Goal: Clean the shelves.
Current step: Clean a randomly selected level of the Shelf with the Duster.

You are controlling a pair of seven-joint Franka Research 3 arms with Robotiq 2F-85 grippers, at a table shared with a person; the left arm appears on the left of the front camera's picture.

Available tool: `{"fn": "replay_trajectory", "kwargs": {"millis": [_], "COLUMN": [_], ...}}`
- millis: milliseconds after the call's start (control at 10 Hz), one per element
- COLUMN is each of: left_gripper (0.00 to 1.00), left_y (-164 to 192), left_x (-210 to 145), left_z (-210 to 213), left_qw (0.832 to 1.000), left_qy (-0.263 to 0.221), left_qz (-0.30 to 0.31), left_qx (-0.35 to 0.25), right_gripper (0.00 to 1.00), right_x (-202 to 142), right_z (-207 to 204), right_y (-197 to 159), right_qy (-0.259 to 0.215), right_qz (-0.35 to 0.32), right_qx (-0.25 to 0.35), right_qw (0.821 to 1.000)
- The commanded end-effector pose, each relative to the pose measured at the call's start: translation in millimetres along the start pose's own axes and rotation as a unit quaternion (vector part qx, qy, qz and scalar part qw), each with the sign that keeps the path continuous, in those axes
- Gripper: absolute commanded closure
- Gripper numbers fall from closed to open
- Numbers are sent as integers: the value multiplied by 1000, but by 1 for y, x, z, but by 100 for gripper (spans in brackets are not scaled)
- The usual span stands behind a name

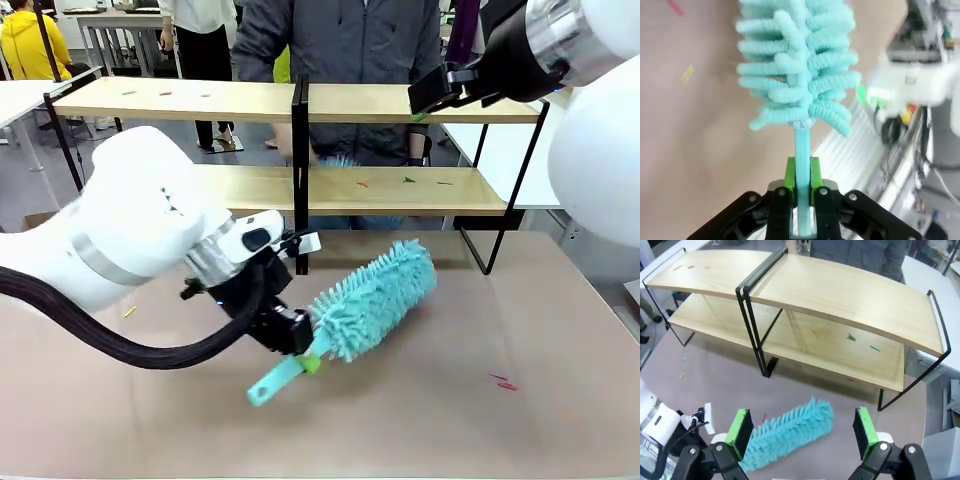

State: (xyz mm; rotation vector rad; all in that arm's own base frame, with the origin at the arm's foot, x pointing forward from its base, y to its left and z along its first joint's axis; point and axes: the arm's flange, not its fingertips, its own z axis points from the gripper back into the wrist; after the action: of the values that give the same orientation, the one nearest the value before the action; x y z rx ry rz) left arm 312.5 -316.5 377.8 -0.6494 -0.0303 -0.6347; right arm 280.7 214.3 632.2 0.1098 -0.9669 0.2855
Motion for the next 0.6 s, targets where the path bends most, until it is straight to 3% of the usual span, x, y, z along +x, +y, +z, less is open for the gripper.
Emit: {"fn": "replay_trajectory", "kwargs": {"millis": [0, 200, 300, 500], "left_gripper": [87, 87, 87, 87], "left_y": [-3, 7, -3, -3], "left_x": [22, 37, 17, 17], "left_z": [-26, -28, -21, -21], "left_qw": [998, 993, 998, 998], "left_qy": [-15, -37, -35, -35], "left_qz": [47, 95, 43, 43], "left_qx": [43, 56, 40, 40], "right_gripper": [0, 0, 0, 0], "right_x": [0, 0, 0, 0], "right_z": [0, 0, 0, 0], "right_y": [0, 0, 0, 0], "right_qy": [-1, -1, -1, -1], "right_qz": [1, 1, 1, 1], "right_qx": [-1, -1, -1, -1], "right_qw": [1000, 1000, 1000, 1000]}}
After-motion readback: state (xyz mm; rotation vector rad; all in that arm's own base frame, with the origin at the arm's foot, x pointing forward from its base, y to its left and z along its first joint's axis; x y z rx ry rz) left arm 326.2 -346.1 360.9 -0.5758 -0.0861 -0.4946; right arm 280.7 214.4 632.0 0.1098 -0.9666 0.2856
